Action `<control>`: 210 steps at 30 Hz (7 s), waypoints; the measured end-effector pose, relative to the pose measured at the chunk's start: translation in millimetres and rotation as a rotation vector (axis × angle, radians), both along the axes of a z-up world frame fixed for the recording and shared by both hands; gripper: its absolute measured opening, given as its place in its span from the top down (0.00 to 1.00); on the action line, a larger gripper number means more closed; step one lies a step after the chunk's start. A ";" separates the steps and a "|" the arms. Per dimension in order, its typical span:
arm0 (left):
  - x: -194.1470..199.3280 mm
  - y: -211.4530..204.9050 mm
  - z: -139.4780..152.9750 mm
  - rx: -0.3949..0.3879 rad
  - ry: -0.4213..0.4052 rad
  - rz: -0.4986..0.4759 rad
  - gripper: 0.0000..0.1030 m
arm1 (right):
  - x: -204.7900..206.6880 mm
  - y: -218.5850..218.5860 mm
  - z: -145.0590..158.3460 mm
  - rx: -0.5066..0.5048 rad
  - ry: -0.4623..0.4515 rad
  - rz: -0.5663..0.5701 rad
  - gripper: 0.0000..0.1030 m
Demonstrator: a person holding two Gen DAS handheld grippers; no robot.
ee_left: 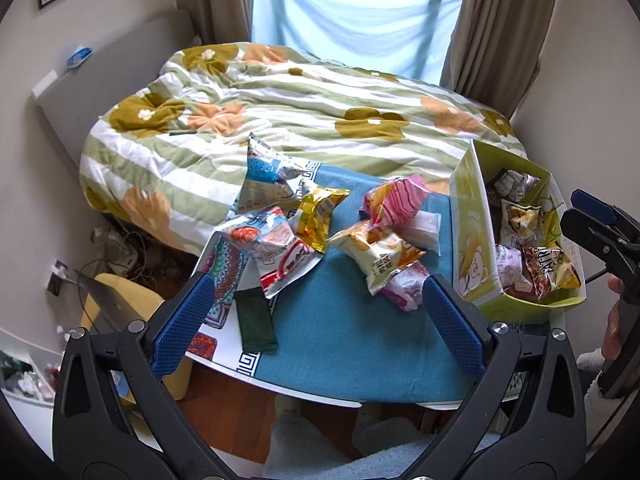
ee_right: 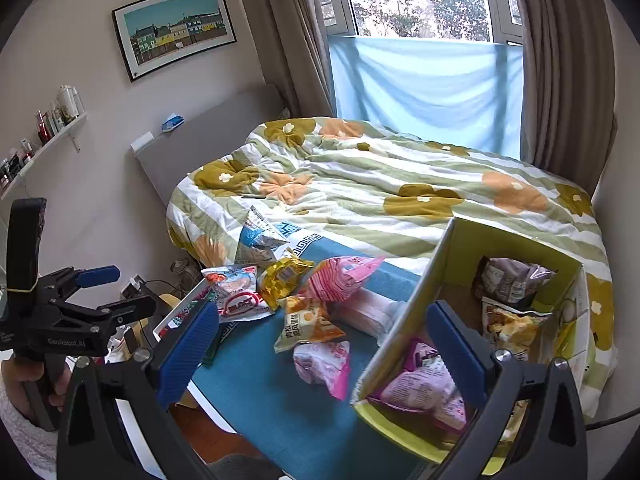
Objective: Organize snacks
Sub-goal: 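Grasp the dark green packet with the left tool while the right tool grasps the shrimp flake bag, then carry both packets over the cardboard box and open both tools to drop them, then withdraw both tools from the box back toward the remaining snacks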
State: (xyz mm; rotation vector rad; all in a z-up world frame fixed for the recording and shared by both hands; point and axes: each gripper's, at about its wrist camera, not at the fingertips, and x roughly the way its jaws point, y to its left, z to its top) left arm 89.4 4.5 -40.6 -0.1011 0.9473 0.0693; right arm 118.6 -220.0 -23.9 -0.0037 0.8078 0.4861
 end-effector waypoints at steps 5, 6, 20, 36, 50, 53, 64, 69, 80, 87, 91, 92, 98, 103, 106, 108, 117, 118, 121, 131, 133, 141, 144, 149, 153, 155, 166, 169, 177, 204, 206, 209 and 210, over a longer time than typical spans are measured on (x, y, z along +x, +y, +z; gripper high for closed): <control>10.1 52.3 -20.9 -0.025 0.047 -0.009 0.01 | 15.6 47.4 -17.5 0.028 0.047 -0.011 0.00; 12.6 60.9 -26.6 -0.027 0.057 -0.015 0.01 | 20.3 58.1 -22.2 0.032 0.060 -0.012 0.00; 47.4 114.9 -141.2 -0.133 0.236 -0.043 0.03 | 85.5 165.6 -111.1 0.013 0.223 0.005 0.00; 44.1 85.7 -232.5 -0.175 0.336 0.133 0.38 | 123.1 218.9 -184.5 -0.119 0.283 0.309 0.00; 44.1 66.1 -231.3 -0.080 0.323 0.127 0.62 | 126.4 238.2 -213.9 -0.143 0.299 0.414 0.06; 45.8 66.3 -230.5 -0.064 0.327 0.117 0.62 | 125.4 244.8 -219.4 -0.152 0.307 0.431 0.13; 49.2 85.1 -228.8 -0.067 0.329 0.110 0.62 | 130.8 257.0 -240.9 -0.132 0.362 0.420 0.27; 48.9 88.1 -223.1 -0.069 0.318 0.089 0.62 | 130.9 256.4 -240.1 -0.116 0.366 0.408 0.39; 50.5 97.8 -198.4 -0.047 0.279 0.005 0.62 | 124.1 244.8 -216.9 -0.065 0.339 0.326 0.44; 55.6 102.9 -151.5 -0.013 0.195 -0.068 0.62 | 113.6 230.4 -174.9 -0.040 0.280 0.228 0.44; 61.3 101.5 -120.8 0.029 0.136 -0.139 0.62 | 103.8 212.5 -143.9 -0.008 0.236 0.136 0.44; 63.8 101.5 -112.5 0.035 0.119 -0.159 0.62 | 100.2 206.8 -136.1 0.001 0.223 0.109 0.44; 81.1 74.5 -63.8 0.025 0.022 -0.297 0.62 | 78.7 166.6 -93.5 0.027 0.156 -0.067 0.44; 96.5 24.2 -35.3 0.005 -0.035 -0.400 0.62 | 61.7 117.8 -67.2 0.034 0.118 -0.208 0.44; 103.8 -11.8 -20.2 -0.010 -0.071 -0.448 0.62 | 50.0 80.8 -54.5 0.027 0.092 -0.284 0.44; 109.2 -38.4 -9.0 -0.023 -0.093 -0.474 0.62 | 43.8 54.7 -47.3 0.025 0.078 -0.331 0.44; 139.3 -174.8 7.7 -0.088 -0.101 -0.568 0.62 | 26.5 -75.2 -18.0 0.014 0.045 -0.483 0.44; 145.3 -190.6 6.1 -0.091 -0.092 -0.573 0.62 | 26.4 -88.7 -15.7 0.012 0.043 -0.496 0.44; 159.2 -235.4 -4.5 -0.098 -0.057 -0.579 0.62 | 27.6 -127.7 -13.5 0.023 0.043 -0.520 0.44; 202.3 -309.1 -72.8 -0.059 0.104 -0.488 0.59 | 46.4 -204.8 -38.3 0.064 0.117 -0.500 0.44; 205.3 -310.8 -80.7 -0.050 0.120 -0.463 0.39 | 51.0 -210.5 -43.7 0.074 0.135 -0.488 0.44; 194.8 -280.6 -70.4 -0.016 0.069 -0.409 0.00 | 64.1 -218.0 -56.2 0.115 0.169 -0.449 0.44; 185.0 -261.1 -59.6 -0.019 0.056 -0.400 0.00 | 69.8 -217.3 -55.8 0.130 0.174 -0.445 0.44; 182.1 -238.4 -49.6 -0.017 0.061 -0.372 0.00 | 83.4 -200.4 -49.1 0.119 0.192 -0.418 0.43; 185.6 -228.9 -50.0 0.005 0.072 -0.365 0.00 | 101.0 -182.1 -57.1 0.102 0.217 -0.386 0.43; 185.1 -224.1 -49.9 0.006 0.076 -0.369 0.00 | 109.5 -174.7 -63.9 0.112 0.241 -0.377 0.43; 184.6 -211.6 -66.9 -0.004 0.119 -0.429 0.00 | 100.0 -162.0 -81.8 0.127 0.230 -0.443 0.01; 182.8 -209.0 -64.2 -0.014 0.110 -0.458 0.00 | 89.1 -162.3 -82.3 0.111 0.230 -0.474 0.01; 185.4 -207.6 -49.9 -0.011 0.074 -0.547 0.00 | 66.5 -154.1 -69.2 0.079 0.201 -0.584 0.01; 92.7 -21.9 -6.5 -0.027 -0.026 -0.156 0.00 | 10.9 -65.6 -12.6 0.025 0.011 -0.372 0.01; 93.0 -1.7 -10.1 -0.029 -0.029 -0.127 0.00 | 15.1 -48.7 -14.5 0.017 0.013 -0.347 0.01; 99.3 26.9 -17.2 -0.039 -0.025 -0.099 0.00 | 22.9 -21.1 -21.0 0.003 0.015 -0.328 0.01; 103.2 35.6 -20.2 -0.045 -0.022 -0.096 0.00 | 26.4 -11.3 -23.8 0.007 0.018 -0.317 0.01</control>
